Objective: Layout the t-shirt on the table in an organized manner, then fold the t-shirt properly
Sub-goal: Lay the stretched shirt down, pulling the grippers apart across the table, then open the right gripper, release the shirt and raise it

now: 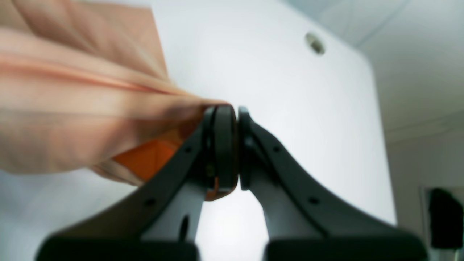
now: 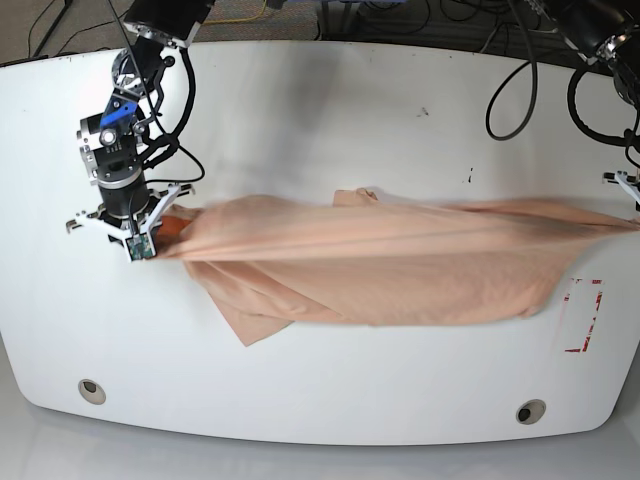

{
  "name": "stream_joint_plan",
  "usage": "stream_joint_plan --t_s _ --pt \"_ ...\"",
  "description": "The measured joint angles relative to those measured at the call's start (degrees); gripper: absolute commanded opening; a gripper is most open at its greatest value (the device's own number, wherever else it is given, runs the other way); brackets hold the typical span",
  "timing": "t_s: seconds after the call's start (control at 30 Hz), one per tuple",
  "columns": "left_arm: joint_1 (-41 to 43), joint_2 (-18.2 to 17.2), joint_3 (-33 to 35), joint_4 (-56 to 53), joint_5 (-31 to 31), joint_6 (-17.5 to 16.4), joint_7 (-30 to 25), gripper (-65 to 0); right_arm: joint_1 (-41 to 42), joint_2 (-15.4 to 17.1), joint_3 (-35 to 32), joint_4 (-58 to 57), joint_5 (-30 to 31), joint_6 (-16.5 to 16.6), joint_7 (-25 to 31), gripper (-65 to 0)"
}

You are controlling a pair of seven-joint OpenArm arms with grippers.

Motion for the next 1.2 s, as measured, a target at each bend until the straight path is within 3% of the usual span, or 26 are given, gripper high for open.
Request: stream_joint_plan --t_s 0.27,0.5,0.77,0.87,1.0,1.07,1.1,1.13,1.2 --pt "8.6 0.6 -3.2 0.3 -0.1 -0.2 -0.1 -65.0 -7.0 -2.6 0.8 1.6 0.0 0.6 0.0 -65.0" --pt "14.1 3.9 -5.3 0.3 0.2 -0.1 -3.6 -65.0 -11.6 -4.5 0.9 1.6 0.0 0.9 0.6 -65.0" --pt "19.1 3.7 -5.4 0.3 0.3 -0.2 -7.5 -65.0 -15.0 -5.8 0.8 1.7 0.0 0.5 0.5 -64.7" --pt "19.8 3.7 -5.4 0.2 0.3 0.0 -7.6 -65.0 -16.0 -5.8 0.8 1.7 0.0 0.5 0.9 -61.8" --pt "20.0 3.7 -5.4 0.2 0.3 0.0 -7.8 -58.1 -17.0 -5.9 0.9 1.7 0.0 0.3 0.6 -46.5" --pt "20.3 3.7 -5.4 0.2 0.3 0.0 -8.0 -47.8 -17.2 -6.3 1.0 1.7 0.0 0.0 0.4 -33.1" --pt "20.4 3.6 -5.4 0.2 0.3 0.0 -8.0 -45.4 -17.4 -6.7 1.0 1.7 0.0 0.0 0.4 -30.6" --pt "20.5 3.6 -5.4 0.2 0.5 0.0 -8.0 -37.6 -17.4 -7.1 1.0 1.7 0.0 0.0 0.5 -22.8" --pt "20.7 3.6 -5.4 0.2 0.7 0.0 -8.0 -28.7 -17.6 -7.8 1.1 1.7 0.1 0.0 0.4 -14.9"
